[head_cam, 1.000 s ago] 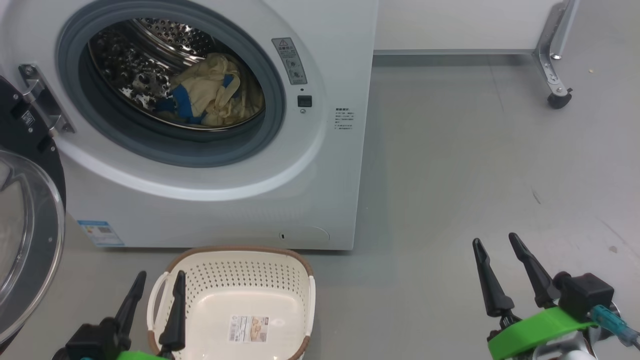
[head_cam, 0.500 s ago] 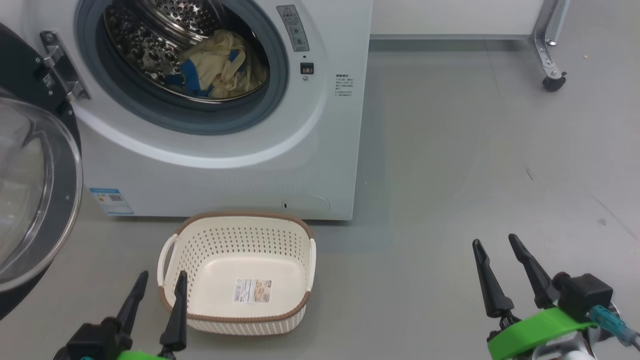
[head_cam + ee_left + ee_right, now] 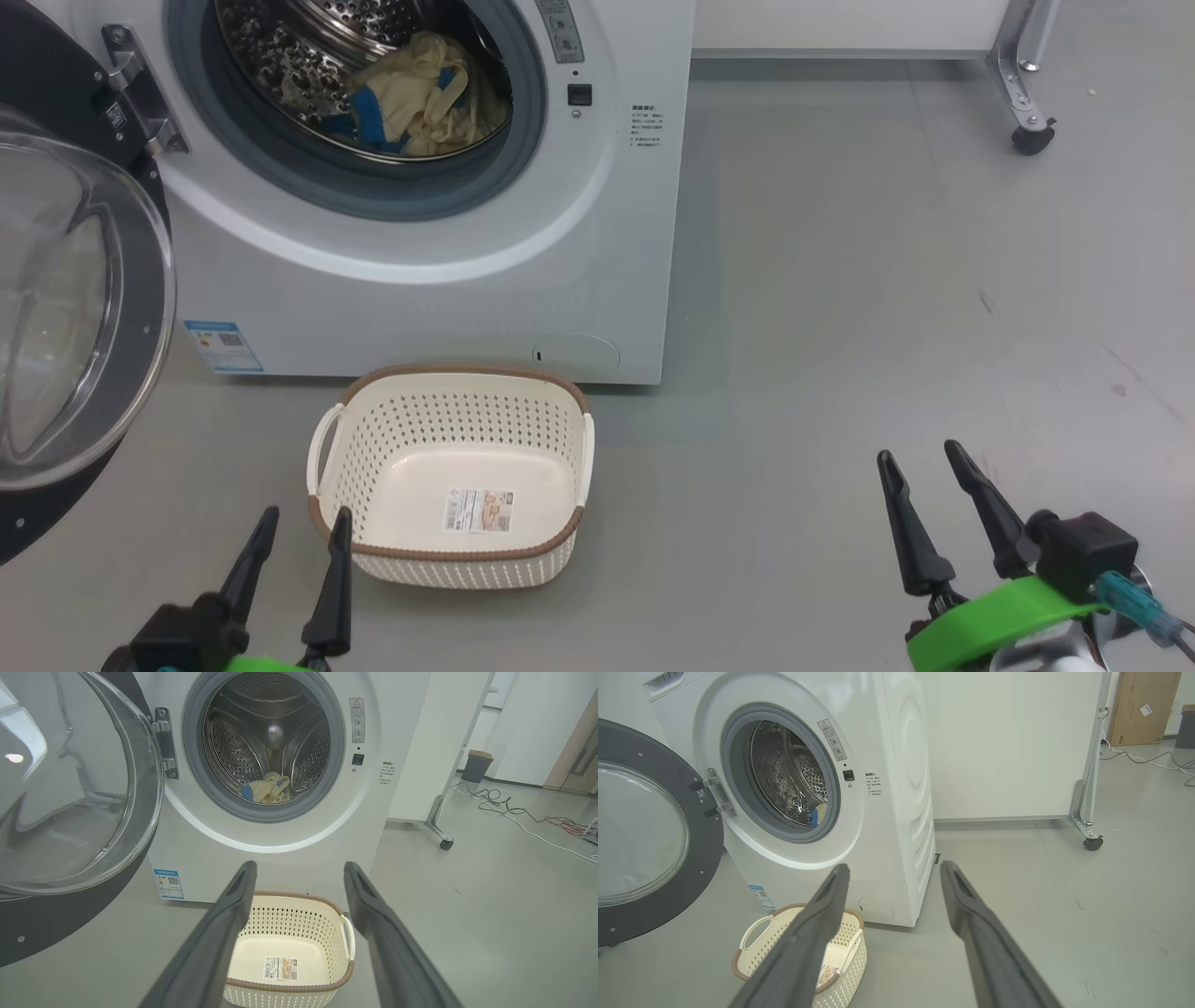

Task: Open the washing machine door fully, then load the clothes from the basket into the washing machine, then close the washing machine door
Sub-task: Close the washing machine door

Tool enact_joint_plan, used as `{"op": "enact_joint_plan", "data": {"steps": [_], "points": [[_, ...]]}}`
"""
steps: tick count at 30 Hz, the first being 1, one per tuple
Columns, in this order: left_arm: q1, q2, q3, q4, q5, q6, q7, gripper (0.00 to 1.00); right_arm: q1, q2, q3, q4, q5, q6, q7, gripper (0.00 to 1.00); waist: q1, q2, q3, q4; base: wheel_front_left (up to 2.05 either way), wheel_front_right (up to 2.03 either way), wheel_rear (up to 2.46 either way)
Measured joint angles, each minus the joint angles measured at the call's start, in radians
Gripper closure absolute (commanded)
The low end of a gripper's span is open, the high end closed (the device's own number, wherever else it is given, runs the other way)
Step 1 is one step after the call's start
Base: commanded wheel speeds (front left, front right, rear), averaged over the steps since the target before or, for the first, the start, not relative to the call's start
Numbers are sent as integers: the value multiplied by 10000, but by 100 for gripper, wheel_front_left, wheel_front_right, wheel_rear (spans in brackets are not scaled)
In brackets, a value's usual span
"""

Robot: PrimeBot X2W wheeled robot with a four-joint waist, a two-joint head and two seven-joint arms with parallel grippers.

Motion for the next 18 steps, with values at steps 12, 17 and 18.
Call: {"op": "enact_joint_plan", "data": {"steps": [12, 17, 18], "points": [[-2, -109, 180, 2, 90, -75, 0, 0, -1, 0, 6, 12, 0, 0, 0, 0, 0, 0, 21, 54, 0, 0, 0], [-3, -138, 203, 10, 90, -77, 0, 0, -1, 0, 4, 19, 0, 0, 0, 0, 0, 0, 32, 62, 0, 0, 0], [-3, -144, 205, 12, 90, -79, 0, 0, -1, 0, 4, 19, 0, 0, 0, 0, 0, 0, 32, 62, 0, 0, 0]]}}
